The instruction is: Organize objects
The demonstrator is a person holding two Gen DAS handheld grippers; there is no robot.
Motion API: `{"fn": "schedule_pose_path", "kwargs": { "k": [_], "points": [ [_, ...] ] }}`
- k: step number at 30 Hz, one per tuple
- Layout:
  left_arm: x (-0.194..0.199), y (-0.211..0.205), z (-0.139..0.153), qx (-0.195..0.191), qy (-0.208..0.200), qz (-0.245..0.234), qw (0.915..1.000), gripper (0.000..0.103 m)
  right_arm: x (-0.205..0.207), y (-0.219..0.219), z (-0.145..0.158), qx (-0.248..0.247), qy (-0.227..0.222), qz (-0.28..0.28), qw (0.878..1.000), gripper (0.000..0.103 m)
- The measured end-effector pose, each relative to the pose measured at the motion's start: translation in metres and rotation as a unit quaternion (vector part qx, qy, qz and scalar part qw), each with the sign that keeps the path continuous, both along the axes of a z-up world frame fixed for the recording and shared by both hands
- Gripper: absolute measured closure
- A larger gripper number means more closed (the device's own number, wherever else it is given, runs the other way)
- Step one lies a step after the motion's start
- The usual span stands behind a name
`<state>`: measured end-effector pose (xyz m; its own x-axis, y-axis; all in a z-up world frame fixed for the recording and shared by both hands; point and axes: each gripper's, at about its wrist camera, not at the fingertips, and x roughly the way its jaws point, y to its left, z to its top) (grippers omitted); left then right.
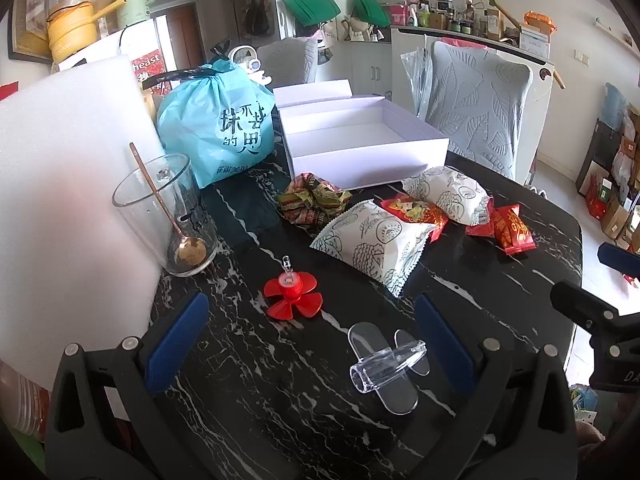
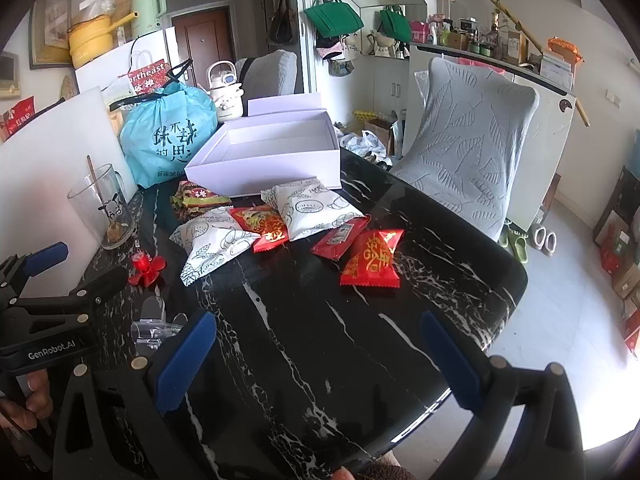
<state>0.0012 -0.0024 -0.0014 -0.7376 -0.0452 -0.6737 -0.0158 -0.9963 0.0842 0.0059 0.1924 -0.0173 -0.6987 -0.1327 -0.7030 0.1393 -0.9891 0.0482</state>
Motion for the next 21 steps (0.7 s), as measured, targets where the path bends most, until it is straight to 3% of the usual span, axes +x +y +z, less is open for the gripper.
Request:
{"fn": "schedule_pose_path", "kwargs": {
  "k": [21],
  "points": [
    [0.0001, 0.0002, -0.0003, 0.0, -0.001, 0.0, 1.0, 0.0, -0.0014, -0.0004, 0.0007, 0.001, -0.003, 0.002, 1.0, 0.0]
  ]
}}
